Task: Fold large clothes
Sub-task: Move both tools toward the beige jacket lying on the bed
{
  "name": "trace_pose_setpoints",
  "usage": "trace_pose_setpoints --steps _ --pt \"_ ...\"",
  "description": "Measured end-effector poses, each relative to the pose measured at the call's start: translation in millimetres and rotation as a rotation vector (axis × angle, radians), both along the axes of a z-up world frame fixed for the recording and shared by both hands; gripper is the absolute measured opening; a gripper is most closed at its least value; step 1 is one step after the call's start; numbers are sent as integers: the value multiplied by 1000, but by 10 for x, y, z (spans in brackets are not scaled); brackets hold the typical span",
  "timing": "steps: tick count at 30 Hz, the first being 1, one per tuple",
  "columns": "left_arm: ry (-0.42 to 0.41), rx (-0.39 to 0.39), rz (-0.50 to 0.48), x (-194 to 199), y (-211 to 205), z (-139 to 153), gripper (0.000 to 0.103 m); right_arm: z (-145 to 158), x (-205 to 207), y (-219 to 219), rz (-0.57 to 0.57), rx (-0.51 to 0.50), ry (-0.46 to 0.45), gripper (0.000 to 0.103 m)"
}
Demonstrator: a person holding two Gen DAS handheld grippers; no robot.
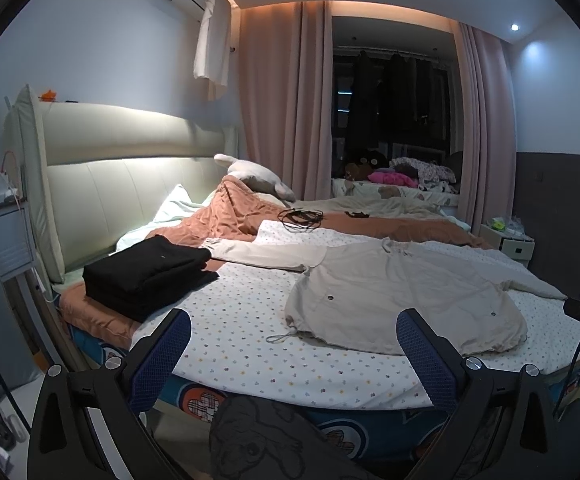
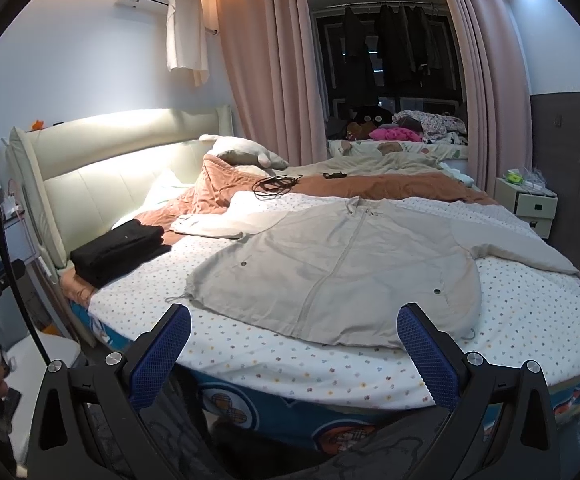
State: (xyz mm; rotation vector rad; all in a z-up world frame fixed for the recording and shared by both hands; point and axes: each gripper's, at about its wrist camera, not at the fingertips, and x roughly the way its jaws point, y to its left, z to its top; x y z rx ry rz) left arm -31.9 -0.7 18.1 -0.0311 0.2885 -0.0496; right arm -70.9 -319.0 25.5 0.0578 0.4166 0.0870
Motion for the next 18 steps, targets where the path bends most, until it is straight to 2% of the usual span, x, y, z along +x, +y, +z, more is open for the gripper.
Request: trace_pose_setpoints --steps 18 --pt "-9 -14 -13 3 42 15 103 8 -11 -28 40 39 -18 103"
